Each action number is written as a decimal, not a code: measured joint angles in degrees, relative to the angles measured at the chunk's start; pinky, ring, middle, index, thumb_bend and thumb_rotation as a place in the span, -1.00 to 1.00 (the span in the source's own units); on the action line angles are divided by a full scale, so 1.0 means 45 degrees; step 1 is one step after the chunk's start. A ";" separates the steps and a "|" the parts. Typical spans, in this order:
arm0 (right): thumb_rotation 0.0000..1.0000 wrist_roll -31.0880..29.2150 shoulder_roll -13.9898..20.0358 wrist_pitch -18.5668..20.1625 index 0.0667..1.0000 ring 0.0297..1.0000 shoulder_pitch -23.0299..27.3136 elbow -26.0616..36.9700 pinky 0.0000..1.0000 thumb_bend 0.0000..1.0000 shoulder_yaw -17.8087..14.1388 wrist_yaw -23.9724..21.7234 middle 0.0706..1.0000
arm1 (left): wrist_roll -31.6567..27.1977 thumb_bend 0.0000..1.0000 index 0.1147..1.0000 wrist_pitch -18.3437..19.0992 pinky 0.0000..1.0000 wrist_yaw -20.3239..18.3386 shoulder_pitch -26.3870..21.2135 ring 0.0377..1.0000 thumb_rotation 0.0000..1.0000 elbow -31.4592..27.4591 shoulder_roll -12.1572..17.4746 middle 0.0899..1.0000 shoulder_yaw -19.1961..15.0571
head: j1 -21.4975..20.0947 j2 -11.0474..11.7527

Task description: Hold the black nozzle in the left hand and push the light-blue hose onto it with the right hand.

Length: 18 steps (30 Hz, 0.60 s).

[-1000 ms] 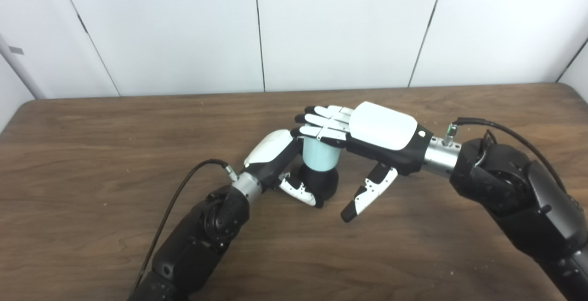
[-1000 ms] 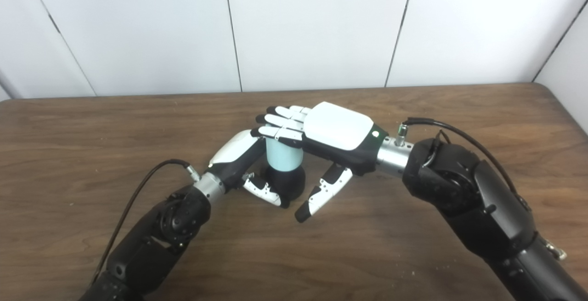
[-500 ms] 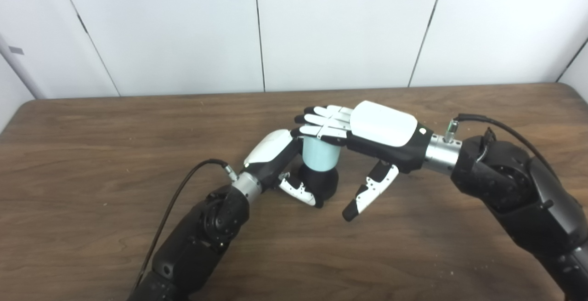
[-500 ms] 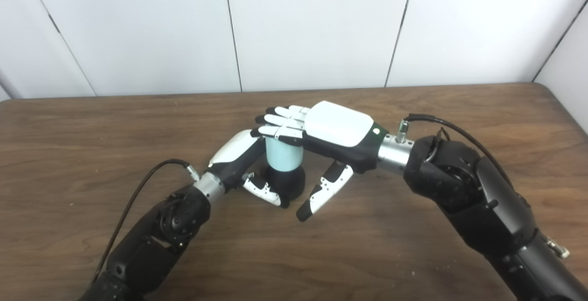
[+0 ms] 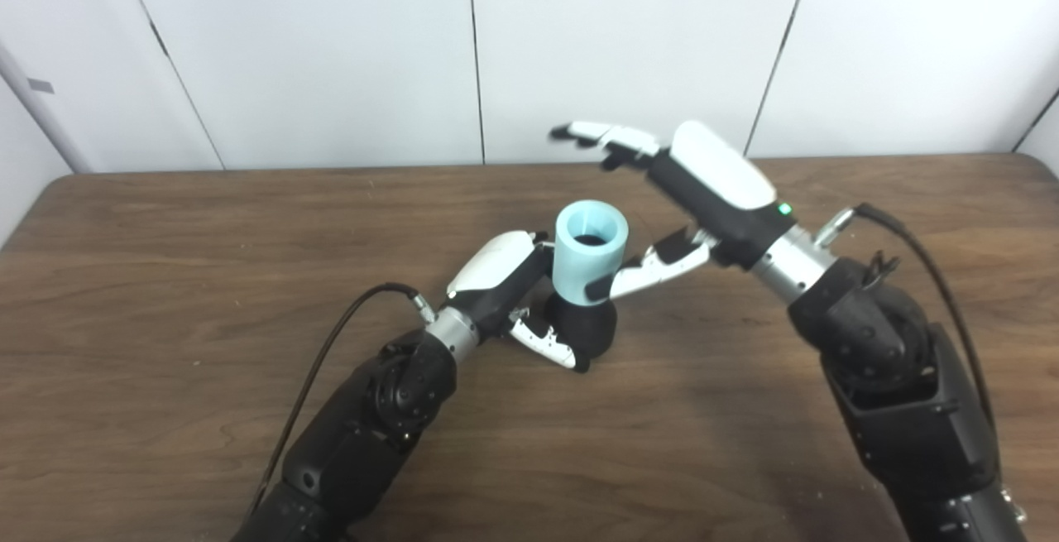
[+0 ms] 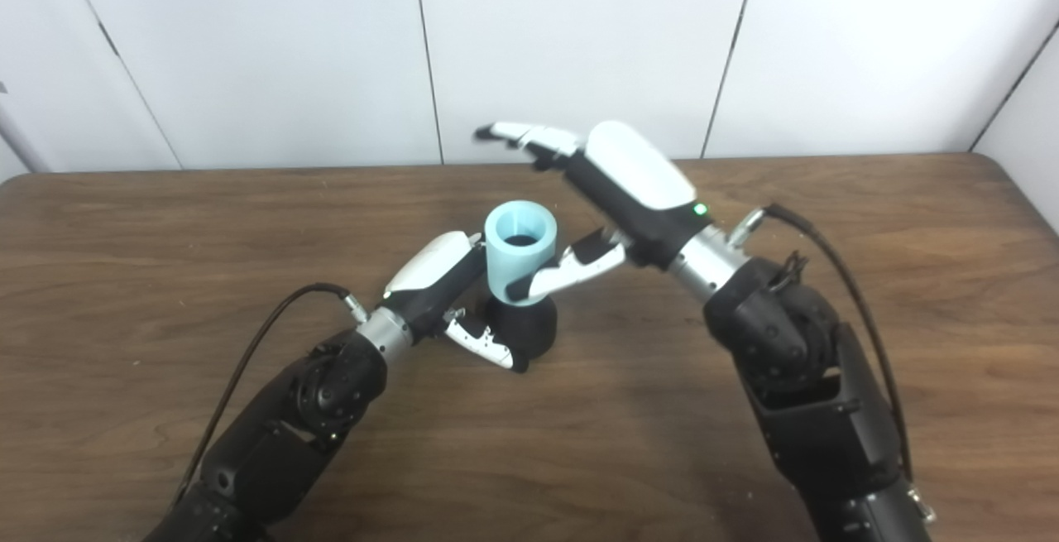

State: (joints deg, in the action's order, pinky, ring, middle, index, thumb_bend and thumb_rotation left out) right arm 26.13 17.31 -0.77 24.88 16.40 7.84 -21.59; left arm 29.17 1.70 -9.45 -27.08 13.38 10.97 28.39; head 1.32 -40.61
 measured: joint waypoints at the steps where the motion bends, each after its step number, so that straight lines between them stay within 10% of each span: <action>1: -0.46 -0.0029 -0.0002 0.0119 0.76 0.68 -0.0018 -0.0001 0.35 0.39 -0.0012 -0.0001 0.74 | 0.0000 0.05 -0.15 0.0000 1.00 0.0000 0.0000 0.19 -1.00 0.0000 0.0007 -0.15 -0.0001 | -0.0019 -0.0019; 7: -0.37 -0.1027 -0.0010 0.0941 0.82 0.63 -0.0114 -0.0002 0.28 0.35 -0.0255 -0.0112 0.79 | 0.0000 0.05 -0.15 0.0000 1.00 0.0000 0.0005 0.18 -1.00 -0.0010 0.0007 -0.15 0.0002 | -0.0020 -0.0020; 18: -0.77 -0.2195 0.0010 0.2311 0.67 0.40 -0.1552 -0.0225 0.07 0.24 -0.1509 0.0633 0.58 | 0.0001 0.05 -0.17 -0.0001 1.00 0.0003 0.0009 0.18 -1.00 -0.0016 0.0042 -0.12 -0.0001 | -0.0020 0.0039</action>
State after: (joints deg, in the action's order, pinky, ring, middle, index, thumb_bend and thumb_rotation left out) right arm 16.25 17.35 9.63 17.89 15.38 1.05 -18.74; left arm 29.18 1.69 -9.43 -27.04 13.31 11.16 28.39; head 1.23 -40.43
